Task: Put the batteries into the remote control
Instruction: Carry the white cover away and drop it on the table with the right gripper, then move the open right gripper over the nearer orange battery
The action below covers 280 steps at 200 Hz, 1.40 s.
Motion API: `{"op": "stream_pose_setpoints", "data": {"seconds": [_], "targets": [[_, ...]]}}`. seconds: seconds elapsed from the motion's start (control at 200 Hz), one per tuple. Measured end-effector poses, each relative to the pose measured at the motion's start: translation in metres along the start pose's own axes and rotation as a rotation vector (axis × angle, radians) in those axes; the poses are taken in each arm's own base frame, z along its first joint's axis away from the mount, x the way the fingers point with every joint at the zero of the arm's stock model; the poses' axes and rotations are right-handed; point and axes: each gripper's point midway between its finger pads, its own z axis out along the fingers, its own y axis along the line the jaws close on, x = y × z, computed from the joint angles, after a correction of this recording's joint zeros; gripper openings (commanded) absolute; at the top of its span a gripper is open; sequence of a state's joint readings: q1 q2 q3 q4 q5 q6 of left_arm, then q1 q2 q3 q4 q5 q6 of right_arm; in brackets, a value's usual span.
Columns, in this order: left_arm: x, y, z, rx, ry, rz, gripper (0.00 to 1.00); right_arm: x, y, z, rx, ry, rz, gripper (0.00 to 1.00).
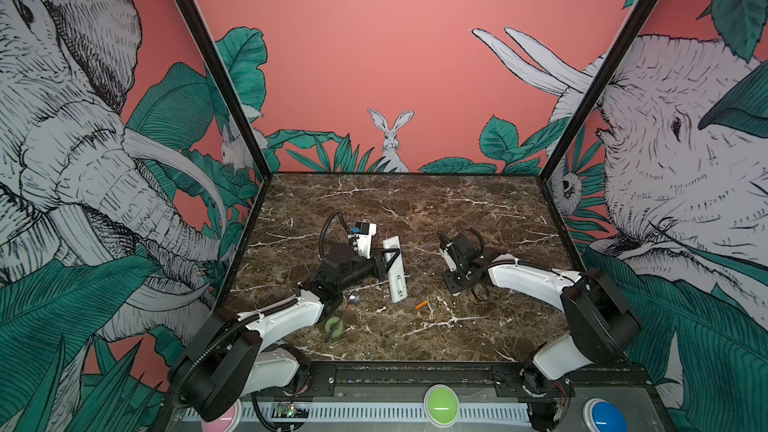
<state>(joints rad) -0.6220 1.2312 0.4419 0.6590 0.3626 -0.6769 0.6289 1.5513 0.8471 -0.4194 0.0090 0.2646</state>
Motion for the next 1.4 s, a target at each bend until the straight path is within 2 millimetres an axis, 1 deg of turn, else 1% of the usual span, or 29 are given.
{"op": "stream_pose_setpoints", "data": {"seconds": [0.195,0.41,0.51,0.7,0.795,0.87,1.15,1.235,1.325,1.4], "targets": [[-0.002,0.003,-0.001,-0.004,-0.007,-0.005,0.0,0.0,0.0,0.0,-0.002,0.001,0.001,0.44],[-0.002,0.007,-0.003,-0.011,-0.007,-0.01,0.0,0.0,0.001,-0.004,-0.008,-0.001,0.0,0.48],[-0.004,0.008,-0.004,-0.011,-0.009,-0.013,0.0,-0.005,0.002,-0.013,-0.013,-0.018,-0.01,0.48],[-0.01,0.012,-0.009,-0.015,-0.018,-0.025,0.0,-0.022,0.009,-0.039,-0.03,-0.097,-0.074,0.48],[-0.012,0.014,-0.013,-0.017,-0.022,-0.032,0.0,-0.025,0.018,-0.05,-0.044,-0.132,-0.129,0.48],[-0.014,0.016,-0.016,-0.018,-0.026,-0.037,0.0,-0.025,0.024,-0.055,-0.056,-0.148,-0.165,0.48],[-0.015,0.022,-0.025,-0.038,-0.027,-0.051,0.0,-0.02,0.049,-0.06,-0.106,-0.155,-0.247,0.48],[-0.015,0.024,-0.029,-0.043,-0.025,-0.056,0.0,-0.019,0.065,-0.065,-0.143,-0.177,-0.308,0.48],[-0.017,0.027,-0.033,-0.048,-0.028,-0.061,0.0,-0.018,0.087,-0.076,-0.206,-0.219,-0.396,0.48],[-0.019,0.029,-0.037,-0.052,-0.036,-0.067,0.0,-0.018,0.101,-0.082,-0.25,-0.245,-0.465,0.48]]}}
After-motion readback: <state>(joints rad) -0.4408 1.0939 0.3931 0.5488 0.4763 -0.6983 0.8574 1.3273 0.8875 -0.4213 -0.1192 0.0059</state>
